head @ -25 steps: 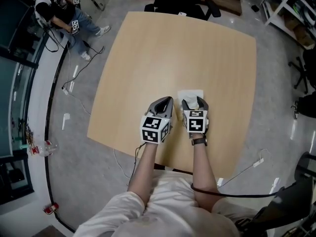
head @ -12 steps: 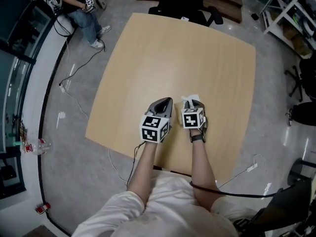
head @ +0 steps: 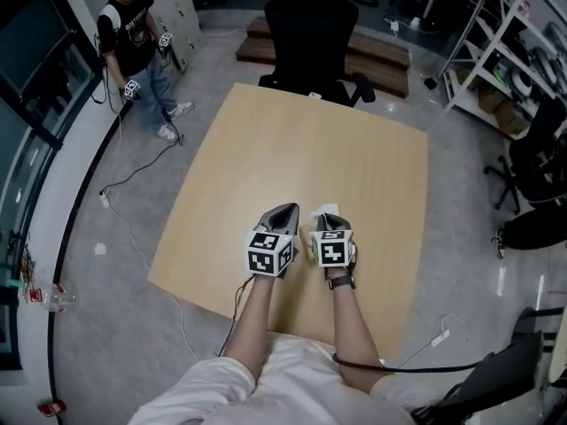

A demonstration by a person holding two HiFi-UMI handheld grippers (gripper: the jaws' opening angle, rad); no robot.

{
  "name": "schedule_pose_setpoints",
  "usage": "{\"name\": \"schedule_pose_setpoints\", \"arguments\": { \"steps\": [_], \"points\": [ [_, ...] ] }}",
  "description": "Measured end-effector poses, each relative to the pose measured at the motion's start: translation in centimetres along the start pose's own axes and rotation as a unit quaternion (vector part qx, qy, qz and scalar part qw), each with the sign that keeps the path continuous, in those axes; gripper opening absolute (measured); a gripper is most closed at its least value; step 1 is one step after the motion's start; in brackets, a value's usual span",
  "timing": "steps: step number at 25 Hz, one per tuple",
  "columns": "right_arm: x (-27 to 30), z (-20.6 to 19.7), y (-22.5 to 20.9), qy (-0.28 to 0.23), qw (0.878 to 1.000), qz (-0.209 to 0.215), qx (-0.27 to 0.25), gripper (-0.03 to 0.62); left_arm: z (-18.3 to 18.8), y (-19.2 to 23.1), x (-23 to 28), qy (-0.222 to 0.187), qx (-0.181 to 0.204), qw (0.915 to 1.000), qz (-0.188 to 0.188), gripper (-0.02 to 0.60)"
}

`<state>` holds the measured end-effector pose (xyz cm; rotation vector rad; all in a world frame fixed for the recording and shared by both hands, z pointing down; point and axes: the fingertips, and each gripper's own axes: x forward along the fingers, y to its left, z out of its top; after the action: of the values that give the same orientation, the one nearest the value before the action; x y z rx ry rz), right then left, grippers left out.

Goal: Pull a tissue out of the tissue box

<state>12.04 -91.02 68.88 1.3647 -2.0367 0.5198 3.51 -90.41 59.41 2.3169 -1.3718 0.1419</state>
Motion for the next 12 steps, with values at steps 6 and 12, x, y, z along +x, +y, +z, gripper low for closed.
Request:
{"name": "schedule_pose_setpoints", "arguments": {
  "steps": [6,12],
  "points": [
    [-8.3,9.5,-0.5,-0.136,0.991,0.004,0.007,0.021,7.4,-2.0,-2.4,-0.075,0.037,0.9964,-0.010,0.000],
    [-19.2,17.8,-1.9,-0.291,0.956,0.004,0.024,0.017,14.7,-6.2,-5.7,-0.152,0.087,0.9840,-0.034,0.000]
  ]
}}
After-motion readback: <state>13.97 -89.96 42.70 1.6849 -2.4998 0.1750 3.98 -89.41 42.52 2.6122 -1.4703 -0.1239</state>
